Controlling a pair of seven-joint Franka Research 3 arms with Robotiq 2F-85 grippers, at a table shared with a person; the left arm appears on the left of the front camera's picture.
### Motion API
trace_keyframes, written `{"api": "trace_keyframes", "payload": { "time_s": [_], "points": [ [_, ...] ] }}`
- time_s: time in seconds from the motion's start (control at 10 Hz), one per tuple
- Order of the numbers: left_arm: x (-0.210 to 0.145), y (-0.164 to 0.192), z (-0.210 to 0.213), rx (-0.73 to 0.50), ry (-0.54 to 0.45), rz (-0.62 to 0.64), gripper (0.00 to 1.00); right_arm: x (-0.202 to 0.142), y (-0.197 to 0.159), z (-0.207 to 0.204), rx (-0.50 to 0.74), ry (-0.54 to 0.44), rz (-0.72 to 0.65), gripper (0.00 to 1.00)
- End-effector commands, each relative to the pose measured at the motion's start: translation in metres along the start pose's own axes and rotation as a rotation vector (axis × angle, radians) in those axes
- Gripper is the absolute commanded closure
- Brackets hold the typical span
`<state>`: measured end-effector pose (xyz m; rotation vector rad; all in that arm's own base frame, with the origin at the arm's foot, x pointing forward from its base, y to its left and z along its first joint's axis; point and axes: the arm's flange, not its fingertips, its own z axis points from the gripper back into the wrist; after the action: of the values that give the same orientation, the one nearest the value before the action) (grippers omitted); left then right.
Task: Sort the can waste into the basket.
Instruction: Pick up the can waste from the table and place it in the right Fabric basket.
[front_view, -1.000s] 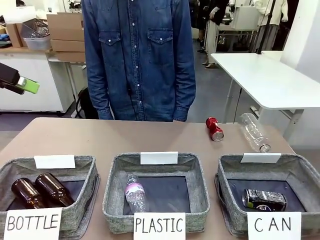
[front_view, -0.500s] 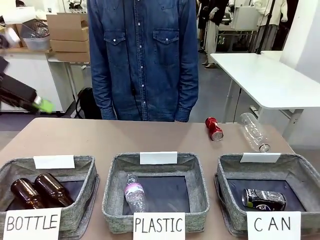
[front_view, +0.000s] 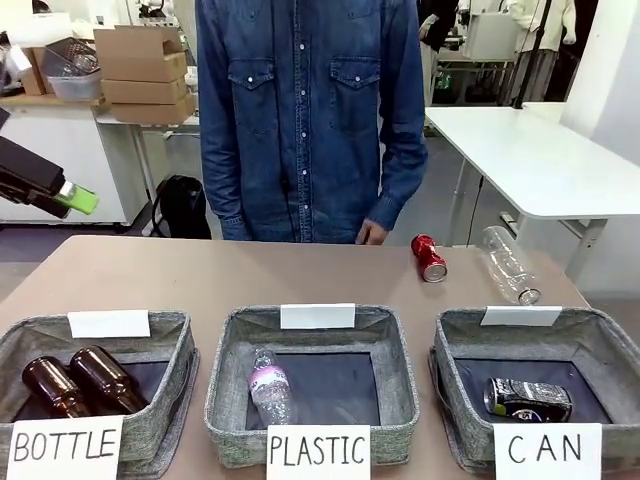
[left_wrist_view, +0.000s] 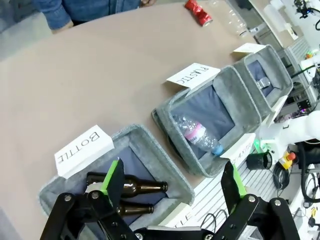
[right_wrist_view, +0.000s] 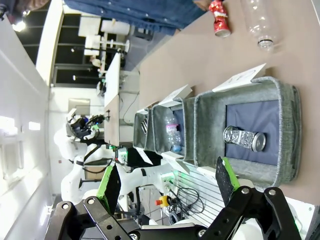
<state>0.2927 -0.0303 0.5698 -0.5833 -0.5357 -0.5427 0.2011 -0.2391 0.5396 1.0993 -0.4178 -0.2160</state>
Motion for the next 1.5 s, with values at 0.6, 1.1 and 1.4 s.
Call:
{"api": "trace_keyframes", "payload": {
  "time_s": [0.6,1.1,1.4],
  "points": [
    [-0.004,0.003,-0.011,-0.019,0.000,-0.002,0.00,0.011,0.051,-0.205,-0.441,0.426,0.851,0.00],
    [-0.004,0.003,-0.011,-0.019,0.000,-0.002,0.00,-0.021,0.098,-0.017,-0.469,0.073,0.532,0.00],
    [-0.004,0.003,-0.011,-0.019,0.000,-0.002,0.00,-0.029,0.085,-0.001,-0.490,-0.019,0.464,0.00]
  ]
}}
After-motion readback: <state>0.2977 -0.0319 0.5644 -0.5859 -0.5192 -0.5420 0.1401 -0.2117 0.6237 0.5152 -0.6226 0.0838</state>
